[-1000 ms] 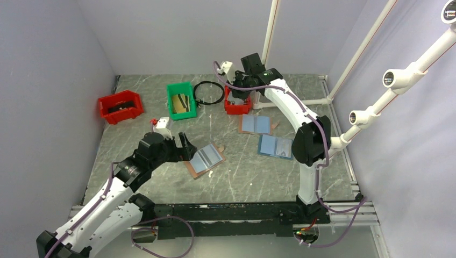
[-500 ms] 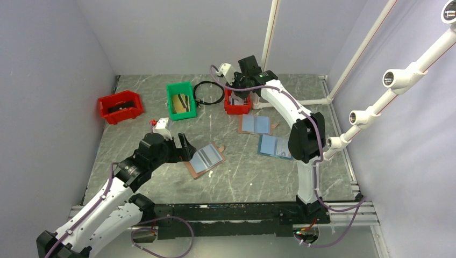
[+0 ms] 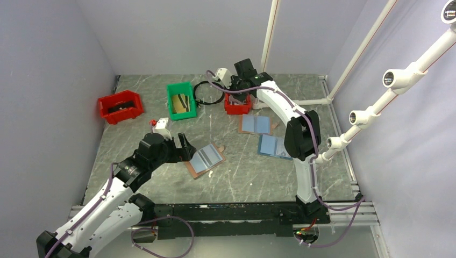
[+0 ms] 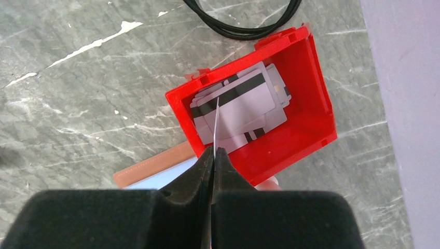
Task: Take the credit cards out of the card holder
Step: Place the credit card in the storage box.
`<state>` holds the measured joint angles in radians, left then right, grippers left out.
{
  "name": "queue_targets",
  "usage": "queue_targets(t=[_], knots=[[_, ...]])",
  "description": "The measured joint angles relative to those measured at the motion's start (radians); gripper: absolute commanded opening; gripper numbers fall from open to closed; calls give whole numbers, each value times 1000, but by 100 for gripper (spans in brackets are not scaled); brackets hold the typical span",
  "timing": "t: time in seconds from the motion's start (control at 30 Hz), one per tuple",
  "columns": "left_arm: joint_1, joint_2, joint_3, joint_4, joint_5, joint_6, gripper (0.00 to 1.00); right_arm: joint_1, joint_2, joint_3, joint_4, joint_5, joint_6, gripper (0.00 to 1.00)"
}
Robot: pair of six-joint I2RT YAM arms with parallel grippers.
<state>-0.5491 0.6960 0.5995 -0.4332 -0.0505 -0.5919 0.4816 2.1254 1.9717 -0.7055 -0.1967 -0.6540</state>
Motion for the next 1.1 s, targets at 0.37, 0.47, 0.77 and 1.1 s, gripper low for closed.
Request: queue_targets(t=[0.37, 0.47, 0.77, 1.1], knots=[[0, 0, 0, -1, -1, 0, 100, 6, 52, 44, -4, 6, -16, 2], [0, 0, 0, -2, -2, 0, 99, 6, 57, 44, -5, 6, -18, 3], [0, 2, 0, -2, -2, 0, 100, 6, 64, 61, -8, 10, -27, 9], [0, 1, 0, -6, -8, 0, 100, 6, 128, 109, 24, 156, -68, 34]])
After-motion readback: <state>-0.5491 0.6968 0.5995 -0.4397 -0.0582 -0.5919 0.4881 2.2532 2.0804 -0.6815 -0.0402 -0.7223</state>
